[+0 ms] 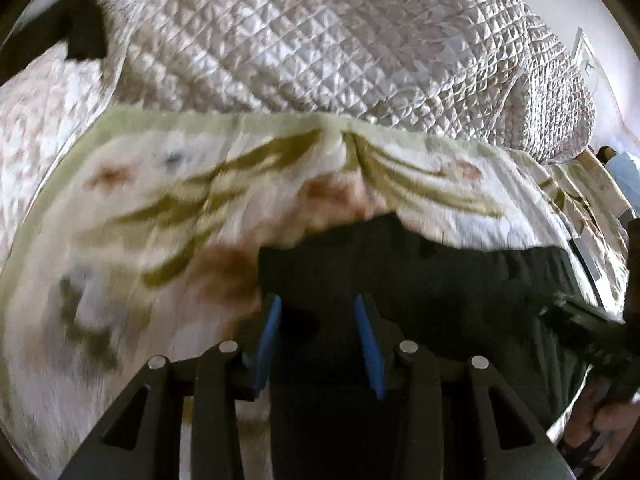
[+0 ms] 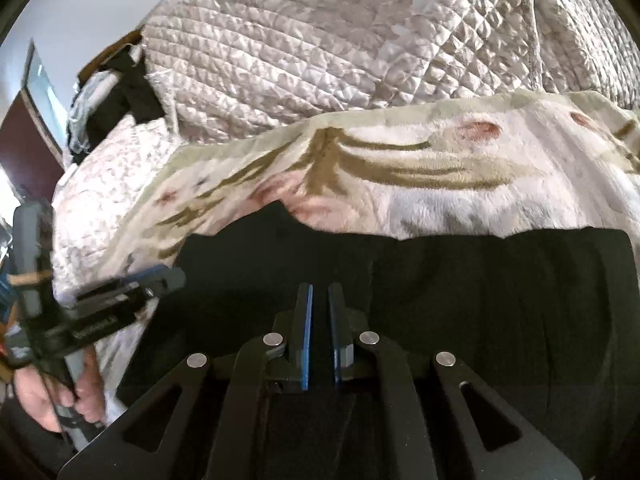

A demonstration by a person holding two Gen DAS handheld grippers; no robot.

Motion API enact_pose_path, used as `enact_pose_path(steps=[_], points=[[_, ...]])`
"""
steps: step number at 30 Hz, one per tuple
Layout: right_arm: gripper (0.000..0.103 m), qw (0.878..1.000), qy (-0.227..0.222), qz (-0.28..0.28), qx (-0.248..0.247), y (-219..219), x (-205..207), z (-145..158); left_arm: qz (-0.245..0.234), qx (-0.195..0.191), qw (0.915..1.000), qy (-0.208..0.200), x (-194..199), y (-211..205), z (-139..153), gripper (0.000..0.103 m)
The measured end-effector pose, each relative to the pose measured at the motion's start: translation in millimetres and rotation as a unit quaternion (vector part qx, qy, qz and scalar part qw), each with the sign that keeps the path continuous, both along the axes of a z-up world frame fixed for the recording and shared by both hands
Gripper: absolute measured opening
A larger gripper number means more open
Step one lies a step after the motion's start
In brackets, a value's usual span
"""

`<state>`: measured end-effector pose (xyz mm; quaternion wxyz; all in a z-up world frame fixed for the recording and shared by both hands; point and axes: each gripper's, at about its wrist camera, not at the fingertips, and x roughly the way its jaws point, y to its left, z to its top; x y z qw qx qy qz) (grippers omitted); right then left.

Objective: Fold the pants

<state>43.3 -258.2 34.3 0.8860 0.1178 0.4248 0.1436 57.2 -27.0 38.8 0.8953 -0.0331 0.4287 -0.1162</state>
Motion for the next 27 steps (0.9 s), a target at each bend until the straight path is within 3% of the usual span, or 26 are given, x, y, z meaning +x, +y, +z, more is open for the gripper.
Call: enact_pose_path(steps=[4,6,10,12,16,22,27], points=[[0.007,0.999,0.037,-0.035,0.005,-15,17,-22,0.001,-0.001,0.9998,0.021,24,-1,-19,0.042],[0.007,0.999,0.037,-0.036,0.016,-20,17,-21,0.012,-0.021,0.9995,0.021,26,5,-24,0.043],[0.007,0.999,0.020,-0.028,-0.008,-14,6,-11,0.009,-0.002,0.9999,0.012,19,-1,-19,0.043],[0.008,1.000,0.008,-0.018,-0.015,-9,-6,-5,0.008,-0.005,0.9999,0.007,12,0,-16,0.043],[0.030,0.999,-0.018,0.011,-0.037,8,-46,1,0.002,-0.012,0.9999,-0.011,-15,-1,-8,0.043],[0.037,0.992,-0.055,0.027,-0.107,24,-94,-16,-0.004,-0.011,0.9999,-0.008,-57,-4,-22,0.043],[0.037,0.990,-0.063,0.020,-0.123,24,-106,-18,0.007,0.008,0.9991,-0.042,-84,-7,-24,0.043]])
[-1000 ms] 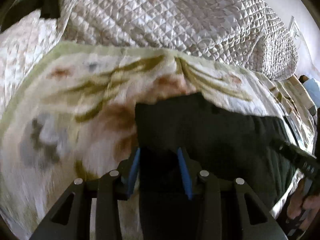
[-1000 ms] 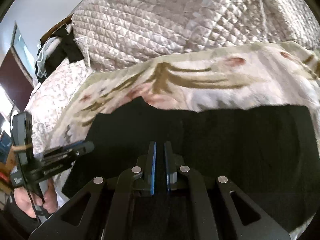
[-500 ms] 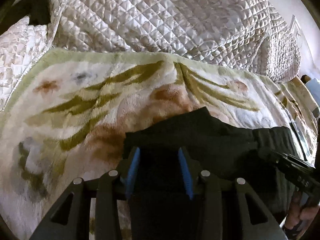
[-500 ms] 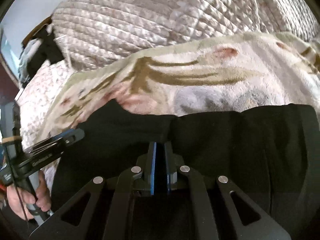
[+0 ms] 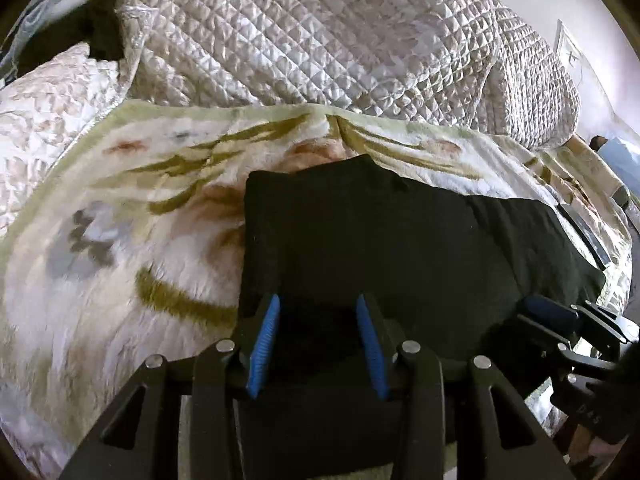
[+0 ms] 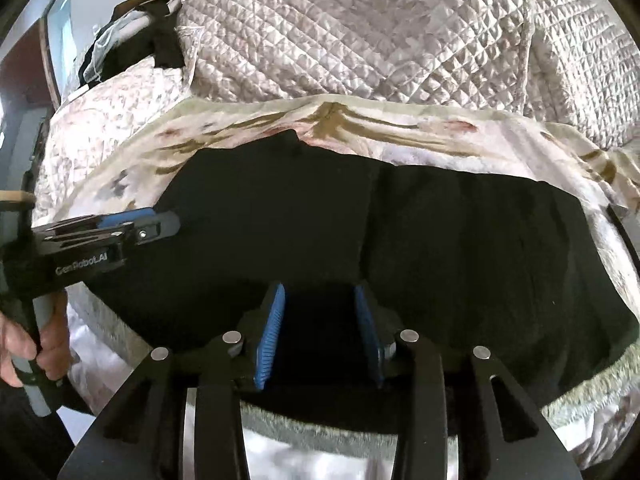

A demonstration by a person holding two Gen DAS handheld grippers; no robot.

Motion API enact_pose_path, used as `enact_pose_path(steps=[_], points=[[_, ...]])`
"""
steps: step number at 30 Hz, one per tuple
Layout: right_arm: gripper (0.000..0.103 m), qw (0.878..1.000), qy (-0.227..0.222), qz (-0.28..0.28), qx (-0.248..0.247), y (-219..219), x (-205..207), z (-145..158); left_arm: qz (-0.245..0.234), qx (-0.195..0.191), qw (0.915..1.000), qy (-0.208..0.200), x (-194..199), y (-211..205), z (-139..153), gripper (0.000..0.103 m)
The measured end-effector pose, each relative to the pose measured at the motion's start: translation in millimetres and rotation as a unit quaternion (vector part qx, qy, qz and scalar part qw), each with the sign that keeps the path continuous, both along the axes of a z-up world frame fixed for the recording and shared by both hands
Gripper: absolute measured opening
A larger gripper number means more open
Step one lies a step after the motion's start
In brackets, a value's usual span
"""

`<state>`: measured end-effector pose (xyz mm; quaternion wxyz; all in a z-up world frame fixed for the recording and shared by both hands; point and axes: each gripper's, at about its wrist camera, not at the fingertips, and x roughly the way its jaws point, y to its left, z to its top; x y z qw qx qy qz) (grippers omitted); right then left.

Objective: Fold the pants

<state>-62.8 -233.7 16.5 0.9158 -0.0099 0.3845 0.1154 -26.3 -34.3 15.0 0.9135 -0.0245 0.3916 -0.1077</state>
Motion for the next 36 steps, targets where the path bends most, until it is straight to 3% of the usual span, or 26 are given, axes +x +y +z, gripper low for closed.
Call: enact_pose_path(steps=[15,25,32,34,36], points=[[0.038,0.999,0.001,-0.020,0.031,-16,-19,3,-0.010,0.009,0.9997,-0.022,-20,4,-2,0.044],[0.038,0.991,-0.009,-0.135,0.005,-72,-24,14,-0.008,0.008,0.9997,-0.022,-20,3,-2,0.044],[0.039,0.970,0.017,-0.220,0.100,-121,-39,15,-0.008,0.001,0.9998,-0.019,-20,4,-1,0.046],[0.050,0.966,0.018,-0.227,0.122,-125,-46,17,-0.006,-0.006,0.9998,-0.017,-21,5,0,0.046],[0.054,0.960,0.024,-0.239,0.141,-130,-51,16,-0.006,-0.012,0.9998,-0.016,-21,6,0,0.046]])
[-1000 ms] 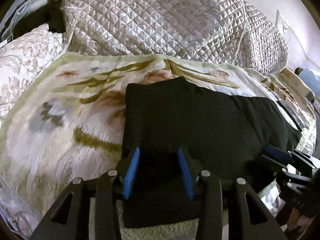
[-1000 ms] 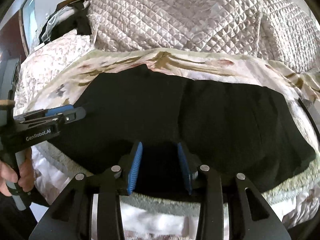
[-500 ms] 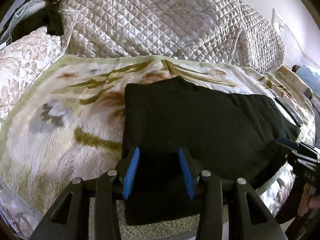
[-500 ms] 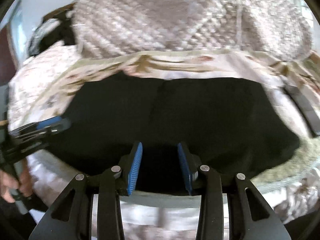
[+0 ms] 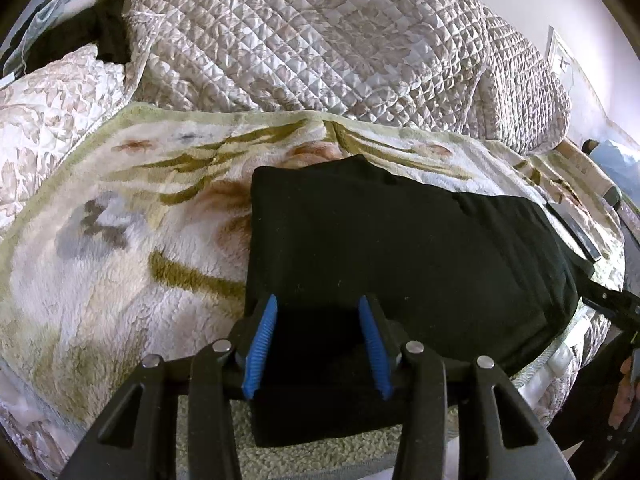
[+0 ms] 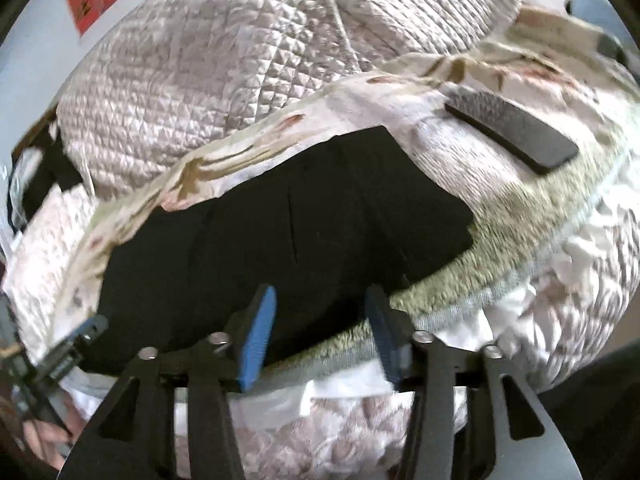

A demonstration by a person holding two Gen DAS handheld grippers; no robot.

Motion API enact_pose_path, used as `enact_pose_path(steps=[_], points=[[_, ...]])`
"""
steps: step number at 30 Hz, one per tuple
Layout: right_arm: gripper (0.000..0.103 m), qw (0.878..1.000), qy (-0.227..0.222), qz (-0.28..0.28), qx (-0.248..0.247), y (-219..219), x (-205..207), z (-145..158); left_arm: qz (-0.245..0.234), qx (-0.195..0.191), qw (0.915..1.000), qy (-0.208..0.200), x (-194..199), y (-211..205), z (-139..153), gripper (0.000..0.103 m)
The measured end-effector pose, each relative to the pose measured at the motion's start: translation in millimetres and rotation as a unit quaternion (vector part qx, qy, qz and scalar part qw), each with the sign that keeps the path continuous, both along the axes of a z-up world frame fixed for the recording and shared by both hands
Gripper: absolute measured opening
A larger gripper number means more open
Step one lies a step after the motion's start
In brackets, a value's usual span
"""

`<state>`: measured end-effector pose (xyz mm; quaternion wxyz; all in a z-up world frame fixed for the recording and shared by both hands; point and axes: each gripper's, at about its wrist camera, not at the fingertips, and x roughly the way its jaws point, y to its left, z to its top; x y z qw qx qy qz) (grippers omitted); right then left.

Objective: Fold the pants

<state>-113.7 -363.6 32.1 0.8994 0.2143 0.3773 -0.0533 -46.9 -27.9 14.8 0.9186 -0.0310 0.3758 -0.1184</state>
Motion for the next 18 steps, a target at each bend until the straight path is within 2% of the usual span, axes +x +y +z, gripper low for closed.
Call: enact_pose_path(steps=[6,14,17,18], points=[[0.054,0.998,0.021,-0.045,0.041,-22,-1,-13,-0.001,0.000,1.0000,0.000,0,1,0,0.047],[0.054,0.992,0.013,-0.091,0.084,-47,23,-17,-0.001,-0.002,1.0000,0.001,0,1,0,0.048],[0.053,0.993,-0.009,-0.089,0.079,-45,23,-6,-0.001,-0.003,1.0000,0.001,0,0,0,0.048],[0.048,0.994,-0.017,-0.085,0.067,-42,24,-2,-0.001,-0.003,1.0000,0.001,0,0,0,0.049]])
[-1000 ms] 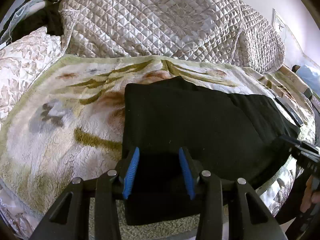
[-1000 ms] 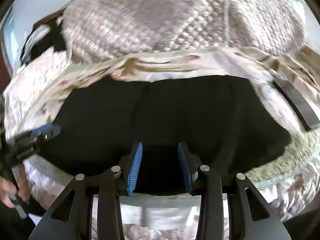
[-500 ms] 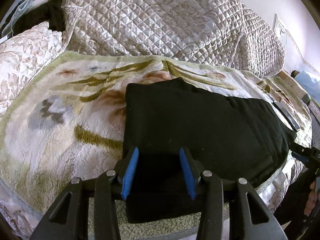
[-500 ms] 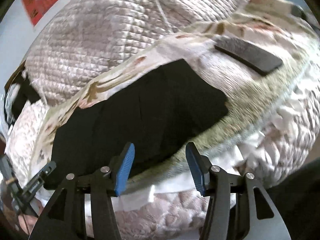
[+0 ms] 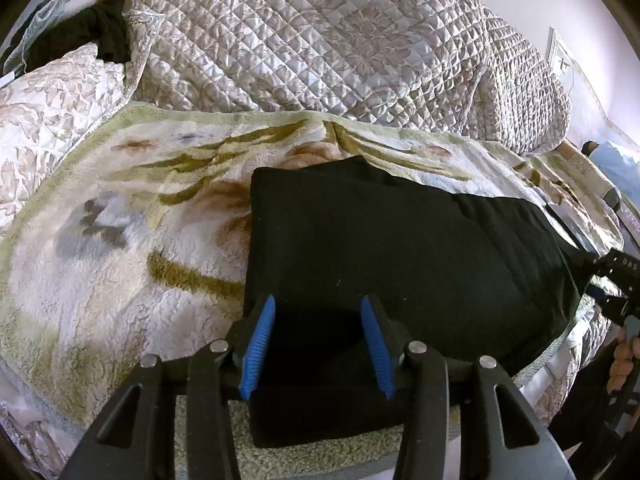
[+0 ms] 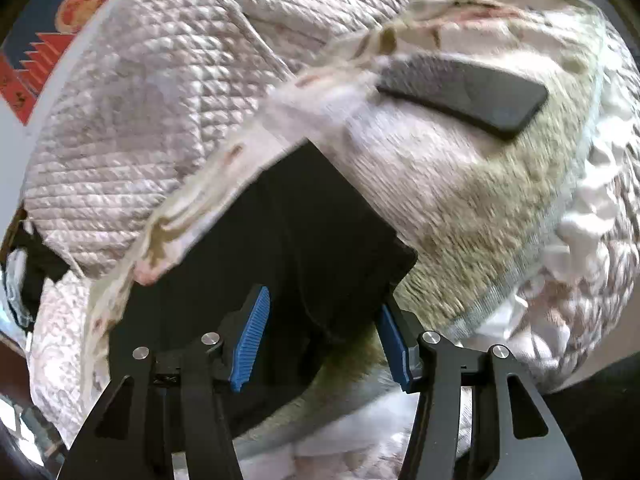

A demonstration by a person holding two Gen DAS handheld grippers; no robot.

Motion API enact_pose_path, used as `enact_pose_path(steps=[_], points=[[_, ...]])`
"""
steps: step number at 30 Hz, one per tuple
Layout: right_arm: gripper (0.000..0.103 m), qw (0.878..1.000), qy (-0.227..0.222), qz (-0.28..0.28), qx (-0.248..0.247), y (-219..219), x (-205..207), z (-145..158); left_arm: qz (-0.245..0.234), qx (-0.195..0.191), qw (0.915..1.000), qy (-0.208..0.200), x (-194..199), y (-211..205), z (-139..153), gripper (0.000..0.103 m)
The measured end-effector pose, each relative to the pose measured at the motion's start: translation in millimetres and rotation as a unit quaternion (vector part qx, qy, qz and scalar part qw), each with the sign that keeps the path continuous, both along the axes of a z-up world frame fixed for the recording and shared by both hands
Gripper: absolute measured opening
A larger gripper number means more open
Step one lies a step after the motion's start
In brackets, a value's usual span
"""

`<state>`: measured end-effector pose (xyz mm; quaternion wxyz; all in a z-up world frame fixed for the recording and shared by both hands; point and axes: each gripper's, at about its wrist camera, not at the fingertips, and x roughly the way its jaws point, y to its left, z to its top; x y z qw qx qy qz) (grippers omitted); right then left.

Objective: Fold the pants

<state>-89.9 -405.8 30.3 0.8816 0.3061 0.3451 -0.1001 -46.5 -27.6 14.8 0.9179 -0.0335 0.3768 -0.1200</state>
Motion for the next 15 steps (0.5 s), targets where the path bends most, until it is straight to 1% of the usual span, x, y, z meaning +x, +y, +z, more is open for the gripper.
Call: enact_pose_path(steps=[1,3,4,5,6,7,9,12,15], points=[[0.046,1.000,0.004,0.006,-0.007,1,5,1,0.000,-0.001,1.0000,0.000,0,0,0,0.050],[0.040,1.000,0.021,0.013,0.002,-2,17,-5,0.001,-0.005,1.0000,0.002,0,0,1,0.051],[0.035,0.999,0.033,0.015,0.004,-5,25,-10,0.002,-0.005,1.0000,0.003,1,-1,2,0.052],[0.034,0.999,0.042,0.016,0.007,-7,31,-14,0.003,-0.007,1.0000,0.005,1,-1,3,0.052],[0.033,0.999,0.042,0.015,0.012,-8,31,-14,0.004,-0.011,0.9999,0.006,2,0,4,0.052],[0.028,0.999,0.040,0.016,0.009,-7,32,-12,0.005,-0.016,0.9998,0.007,2,2,6,0.052],[0.025,0.999,0.029,0.023,-0.011,-1,31,1,0.012,-0.026,0.9995,0.008,4,8,11,0.052],[0.023,0.999,0.000,0.041,-0.012,8,32,24,0.041,-0.036,0.9985,0.006,6,23,16,0.052],[0.022,0.996,-0.033,0.078,-0.027,32,39,56,0.069,-0.046,0.9965,0.006,9,40,19,0.052]])
